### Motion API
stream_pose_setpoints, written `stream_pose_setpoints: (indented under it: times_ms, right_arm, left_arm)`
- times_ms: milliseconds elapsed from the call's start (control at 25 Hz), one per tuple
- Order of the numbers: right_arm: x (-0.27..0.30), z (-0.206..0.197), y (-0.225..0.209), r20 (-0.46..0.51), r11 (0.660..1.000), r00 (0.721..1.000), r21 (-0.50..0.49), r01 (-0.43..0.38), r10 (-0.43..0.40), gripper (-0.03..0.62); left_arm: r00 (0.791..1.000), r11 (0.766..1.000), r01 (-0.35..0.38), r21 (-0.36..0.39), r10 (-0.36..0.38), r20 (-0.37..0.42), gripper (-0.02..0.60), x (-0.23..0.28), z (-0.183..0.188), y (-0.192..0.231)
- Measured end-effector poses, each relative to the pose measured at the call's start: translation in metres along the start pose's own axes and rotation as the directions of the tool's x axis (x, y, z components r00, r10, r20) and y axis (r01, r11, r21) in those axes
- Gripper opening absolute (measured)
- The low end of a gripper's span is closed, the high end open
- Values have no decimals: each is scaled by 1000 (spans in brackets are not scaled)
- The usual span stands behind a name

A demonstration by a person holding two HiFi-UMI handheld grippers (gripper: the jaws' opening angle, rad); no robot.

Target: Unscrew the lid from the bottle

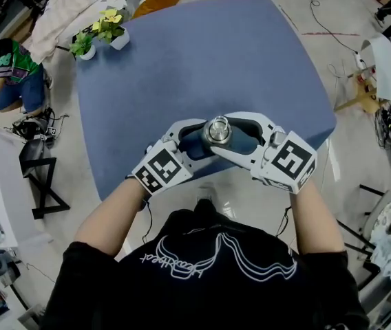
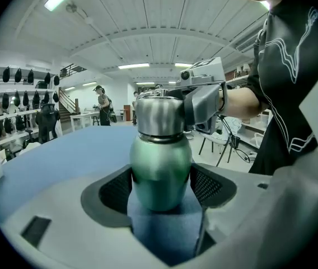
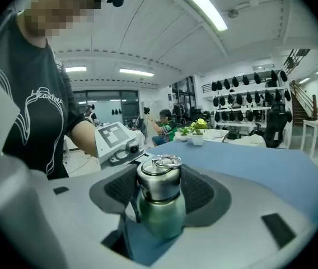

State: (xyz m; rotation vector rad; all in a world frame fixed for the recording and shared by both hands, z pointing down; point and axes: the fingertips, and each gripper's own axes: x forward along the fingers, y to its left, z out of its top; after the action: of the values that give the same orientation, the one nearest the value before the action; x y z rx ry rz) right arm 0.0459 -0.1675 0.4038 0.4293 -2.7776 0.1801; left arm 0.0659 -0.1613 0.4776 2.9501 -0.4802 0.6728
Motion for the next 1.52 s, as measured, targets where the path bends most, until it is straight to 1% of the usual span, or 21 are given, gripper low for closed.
stream_pose_setpoints:
  times_ms: [120,280,480,720,840,960,1120,1240,1320,1400,1520]
  right_arm:
    - [1,1,0,-8,996,996,-14,-87,87,252]
    - [2,3,2,-24,983,983,-29,-183,182,253]
    - [3,1,3,-61,952,956,-95,-292,287,252]
    - [2,3,5,-51,919,923,-85,-386,382,252]
    - [2,4,5,-59,896,901,-92,-434,431,252]
    - [1,2,4,-84,882,887,-101,-461,454,252]
    - [3,1,5,-94,881,887,-107,-460,452,252]
    - [3,0,2,-86,901,905,-94,-423,416,256]
    - [2,2,-1,-61,924,927,-79,-374,370,293]
    - [1,4,-4,-20,949,951,-68,-309,309,302]
    - [0,5,-5,20,980,982,-60,-188,189,311]
  left_arm:
    - [999,999,34,18,-34,-2,321,-1,1,1]
    - [997,996,83,40,-83,-4,321,-2,0,-1]
    - [990,988,144,61,-144,-11,321,-2,-1,1]
    - [972,968,237,81,-236,-13,321,-3,1,0]
    - [965,960,262,95,-262,-19,321,-2,1,0]
    - [961,956,275,100,-274,-20,321,0,1,0]
    - [965,960,263,92,-263,-15,321,0,-1,1]
    - [967,963,254,86,-253,-15,321,0,-1,1]
    - [970,967,242,78,-242,-13,321,-1,-1,1]
    - [975,972,224,67,-224,-7,321,-1,0,1]
    - [983,982,185,47,-185,4,321,0,-1,1]
